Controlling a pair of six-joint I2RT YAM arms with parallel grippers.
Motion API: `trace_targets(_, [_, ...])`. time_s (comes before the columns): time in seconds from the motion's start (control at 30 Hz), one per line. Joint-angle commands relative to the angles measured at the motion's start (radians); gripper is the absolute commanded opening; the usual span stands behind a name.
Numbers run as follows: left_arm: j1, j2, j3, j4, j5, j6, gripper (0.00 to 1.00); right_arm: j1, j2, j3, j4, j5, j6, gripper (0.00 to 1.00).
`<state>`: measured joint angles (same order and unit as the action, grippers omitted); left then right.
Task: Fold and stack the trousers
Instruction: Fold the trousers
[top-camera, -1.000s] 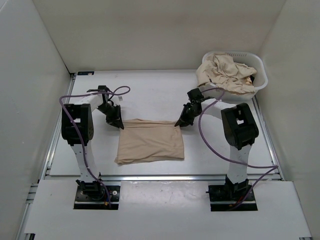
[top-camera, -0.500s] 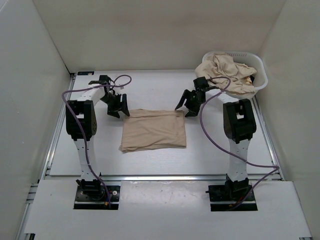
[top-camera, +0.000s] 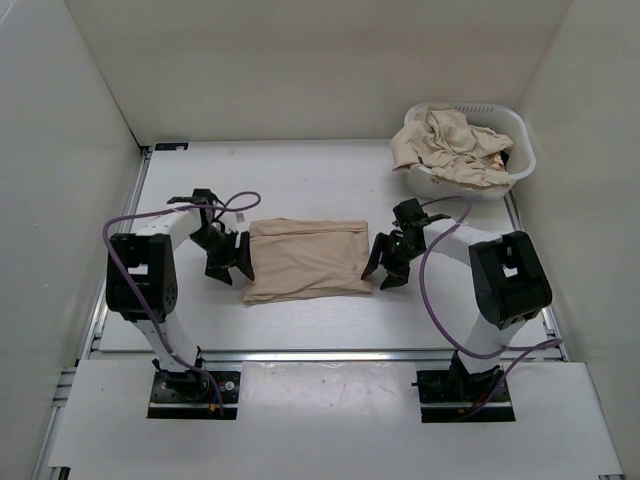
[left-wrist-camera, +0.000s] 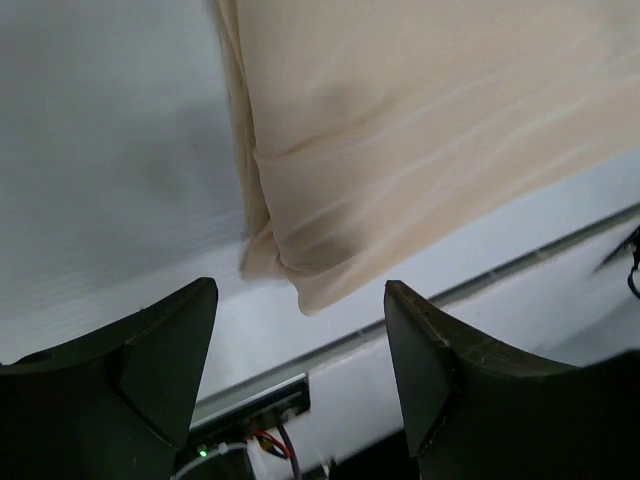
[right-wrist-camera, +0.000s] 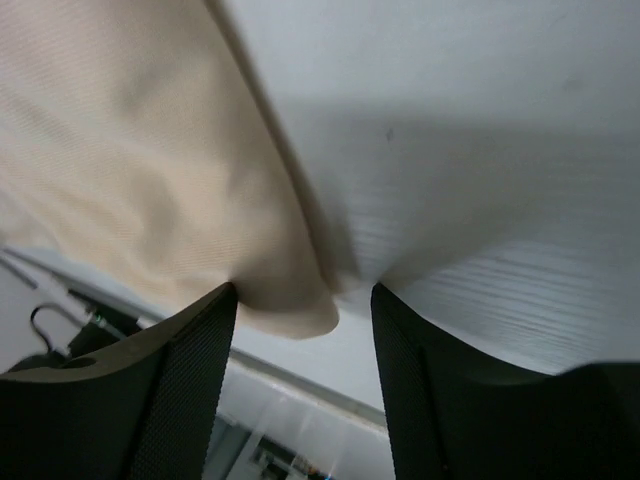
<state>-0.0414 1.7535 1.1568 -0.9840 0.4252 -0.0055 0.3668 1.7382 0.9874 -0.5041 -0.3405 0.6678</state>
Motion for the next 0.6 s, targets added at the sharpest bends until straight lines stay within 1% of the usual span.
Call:
trace_targets(0.0, [0.000, 0.006, -0.052, 0.007, 0.059, 0.006, 0.79, 0.017, 0.004, -0.076, 0.068, -0.037, 0.033, 0.60])
trace_targets(0.07, [0.000, 0.030, -0.074, 0.018, 0.060, 0.006, 0.79, 0.017, 0.004, -0.090, 0.107, -0.074, 0.042, 0.55])
trace_targets(0.1, [0.000, 0.031, -0.074, 0.027, 0.060, 0.006, 0.79, 0.027, 0.004, -0.090, 0.107, -0.083, 0.055, 0.54])
trace_targets(0.13, [-0.009, 0.040, -0.086, 0.027, 0.069, 0.006, 0.79, 0.037, 0.014, -0.090, 0.116, -0.083, 0.055, 0.50])
trace_targets(0.2, [-0.009, 0.050, -0.098, 0.036, 0.084, 0.006, 0.78, 0.037, 0.014, -0.090, 0.116, -0.092, 0.055, 0.46])
trace_targets(0.27, [-0.041, 0.061, -0.118, 0.036, 0.096, 0.006, 0.73, 0.037, 0.023, -0.090, 0.116, -0.101, 0.055, 0.35])
trace_targets(0.3, [-0.051, 0.061, -0.118, 0.050, 0.096, 0.006, 0.56, 0.037, 0.023, -0.090, 0.105, -0.101, 0.055, 0.31])
trace_targets(0.33, [-0.063, 0.075, -0.118, 0.050, 0.096, 0.006, 0.43, 0.037, 0.023, -0.090, 0.095, -0.092, 0.046, 0.22])
trace_targets(0.4, [-0.063, 0.086, -0.118, 0.050, 0.107, 0.006, 0.20, 0.037, 0.032, -0.078, 0.061, -0.083, 0.033, 0.14])
trace_targets(0.43, [-0.063, 0.086, -0.106, 0.050, 0.107, 0.006, 0.14, 0.037, 0.032, -0.078, 0.052, -0.083, 0.021, 0.09])
trace_targets(0.53, [-0.063, 0.061, -0.106, 0.050, 0.044, 0.006, 0.14, 0.017, 0.005, -0.069, 0.009, -0.058, -0.005, 0.03])
trace_targets(0.57, [-0.063, 0.049, -0.106, 0.050, 0.026, 0.006, 0.14, 0.017, -0.005, -0.069, -0.004, -0.043, -0.023, 0.03])
